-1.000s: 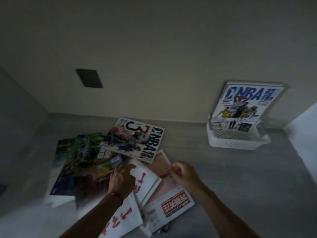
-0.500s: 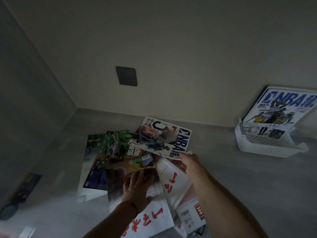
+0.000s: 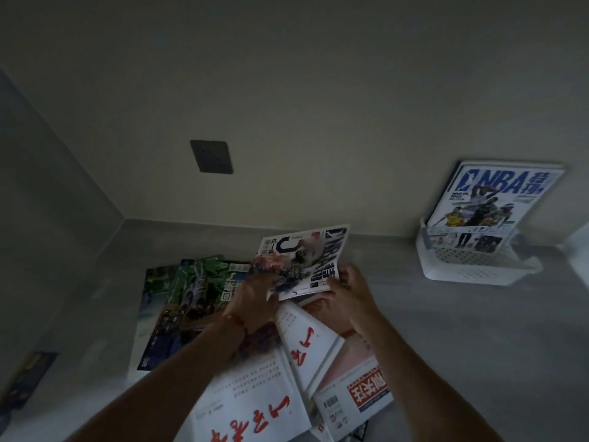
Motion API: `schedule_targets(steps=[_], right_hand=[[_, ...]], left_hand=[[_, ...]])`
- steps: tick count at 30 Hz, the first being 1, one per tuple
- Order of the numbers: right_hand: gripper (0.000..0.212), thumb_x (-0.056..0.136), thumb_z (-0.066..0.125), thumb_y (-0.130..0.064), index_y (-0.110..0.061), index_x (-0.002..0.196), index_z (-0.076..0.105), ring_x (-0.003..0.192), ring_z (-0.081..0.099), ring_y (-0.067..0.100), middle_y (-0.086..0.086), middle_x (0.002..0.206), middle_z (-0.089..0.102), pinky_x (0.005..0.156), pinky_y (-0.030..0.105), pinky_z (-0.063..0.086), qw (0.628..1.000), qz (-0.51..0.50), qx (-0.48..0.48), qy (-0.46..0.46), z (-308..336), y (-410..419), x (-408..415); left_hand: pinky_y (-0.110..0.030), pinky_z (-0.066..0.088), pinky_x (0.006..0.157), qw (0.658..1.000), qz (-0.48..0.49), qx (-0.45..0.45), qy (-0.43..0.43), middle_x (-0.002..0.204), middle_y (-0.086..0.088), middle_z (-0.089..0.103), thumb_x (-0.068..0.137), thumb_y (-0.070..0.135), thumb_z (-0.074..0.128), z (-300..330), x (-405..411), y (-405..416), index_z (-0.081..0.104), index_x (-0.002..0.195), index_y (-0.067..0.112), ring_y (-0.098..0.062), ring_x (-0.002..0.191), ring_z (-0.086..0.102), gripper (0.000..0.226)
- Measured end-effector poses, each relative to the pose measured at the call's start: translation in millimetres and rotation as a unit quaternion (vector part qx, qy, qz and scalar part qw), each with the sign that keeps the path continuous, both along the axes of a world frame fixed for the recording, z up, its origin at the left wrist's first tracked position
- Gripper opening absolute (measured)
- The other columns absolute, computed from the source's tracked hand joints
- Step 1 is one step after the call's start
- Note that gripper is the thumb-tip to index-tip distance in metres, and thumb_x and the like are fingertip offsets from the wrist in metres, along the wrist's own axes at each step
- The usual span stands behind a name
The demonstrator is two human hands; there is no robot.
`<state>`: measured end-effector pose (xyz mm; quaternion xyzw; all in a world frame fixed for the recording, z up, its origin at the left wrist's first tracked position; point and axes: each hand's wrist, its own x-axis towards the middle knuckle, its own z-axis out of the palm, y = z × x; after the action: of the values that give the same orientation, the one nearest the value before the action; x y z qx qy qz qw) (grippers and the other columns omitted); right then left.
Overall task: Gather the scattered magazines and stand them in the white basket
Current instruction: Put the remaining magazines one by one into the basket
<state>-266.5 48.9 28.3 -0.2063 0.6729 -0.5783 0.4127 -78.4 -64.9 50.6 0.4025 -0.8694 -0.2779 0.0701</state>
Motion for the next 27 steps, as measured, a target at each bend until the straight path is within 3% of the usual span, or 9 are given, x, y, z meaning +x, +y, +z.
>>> schedule_targets(steps=[3,6,9,12,14,17,20,24,27], right_hand=[[0.012,0.098,0.058,-0.002,0.002,0.108,0.052,0.091,0.074,0.028,0.017,0.107,0.071,0.073,0.036,0.062,0.992,0.082,-0.038,0.086,37.1,32.3,-33.5],[0.012,0.099,0.058,-0.007,0.002,0.106,0.055,0.090,0.071,0.034,0.021,0.102,0.071,0.076,0.043,0.060,0.981,0.118,-0.067,0.139,72.8,65.1,-71.3],[0.019,0.092,0.061,-0.030,-0.012,0.096,0.062,0.078,0.064,0.029,0.022,0.091,0.064,0.073,0.040,0.052,0.972,0.110,-0.075,0.195,94.4,92.2,-109.1],[0.026,0.086,0.063,-0.046,-0.020,0.092,0.066,0.077,0.066,0.032,0.022,0.088,0.066,0.076,0.044,0.049,0.978,0.069,-0.070,0.186,99.5,116.9,-148.2],[0.026,0.087,0.068,-0.043,-0.020,0.101,0.069,0.085,0.072,0.029,0.016,0.093,0.073,0.078,0.042,0.054,0.985,0.034,-0.105,0.136,100.9,133.5,-172.0],[0.037,0.086,0.074,-0.047,-0.027,0.116,0.067,0.102,0.073,0.028,0.007,0.113,0.075,0.084,0.044,0.059,0.984,-0.051,-0.142,0.098,104.9,163.4,-207.2],[0.044,0.087,0.070,-0.056,-0.036,0.125,0.061,0.110,0.070,0.019,-0.003,0.121,0.072,0.086,0.042,0.056,0.982,-0.051,-0.094,0.156,107.5,206.0,-241.2],[0.012,0.095,0.066,-0.022,-0.023,0.106,0.071,0.094,0.073,0.013,-0.003,0.101,0.077,0.082,0.023,0.055,0.947,-0.027,0.009,0.320,108.6,233.0,-277.3],[0.008,0.094,0.066,-0.022,-0.016,0.095,0.073,0.080,0.071,0.009,-0.003,0.089,0.076,0.067,0.015,0.049,0.883,-0.102,0.043,0.456,122.8,228.6,-307.5]], left_hand=[[-0.021,0.045,0.091,0.998,0.012,0.010,0.061,0.125,0.001,0.062,0.092,0.032,0.059,23.2,-45.5,-6.5,0.060,0.126,0.023,-0.015,0.106,0.060,0.036],[-0.039,0.042,0.111,0.990,0.012,0.081,0.116,0.148,-0.008,0.048,0.085,0.017,0.067,40.7,-87.3,-3.5,0.041,0.146,0.020,-0.024,0.134,0.047,0.067],[-0.040,0.040,0.111,0.970,0.012,0.202,0.137,0.156,-0.009,0.035,0.083,-0.002,0.063,51.6,-128.0,11.9,0.019,0.155,0.020,-0.028,0.143,0.036,0.088],[-0.031,0.053,0.076,0.919,0.004,0.350,0.180,0.121,-0.020,0.058,0.082,-0.021,0.054,57.0,-165.3,44.6,0.036,0.138,0.014,-0.036,0.111,0.057,0.069],[-0.040,0.055,0.075,0.900,0.047,0.383,0.200,0.112,-0.025,0.062,0.087,-0.014,0.058,56.1,-180.1,67.9,0.048,0.123,0.005,-0.036,0.100,0.062,0.043],[-0.055,0.055,0.085,0.889,0.055,0.397,0.223,0.121,-0.025,0.065,0.091,0.001,0.063,54.0,-196.0,97.4,0.054,0.126,0.002,-0.040,0.106,0.066,0.036],[-0.045,0.059,0.073,0.885,0.060,0.369,0.279,0.118,-0.025,0.065,0.091,-0.004,0.061,66.2,-221.7,120.2,0.056,0.118,0.001,-0.035,0.100,0.065,0.028],[-0.062,0.055,0.087,0.899,0.024,0.303,0.317,0.114,-0.027,0.067,0.091,-0.006,0.059,89.2,-263.5,128.6,0.062,0.102,0.008,-0.045,0.107,0.065,0.019],[-0.059,0.054,0.092,0.907,-0.005,0.260,0.330,0.115,-0.019,0.069,0.092,0.000,0.061,109.9,-296.6,125.2,0.065,0.104,0.016,-0.039,0.107,0.067,0.020]])
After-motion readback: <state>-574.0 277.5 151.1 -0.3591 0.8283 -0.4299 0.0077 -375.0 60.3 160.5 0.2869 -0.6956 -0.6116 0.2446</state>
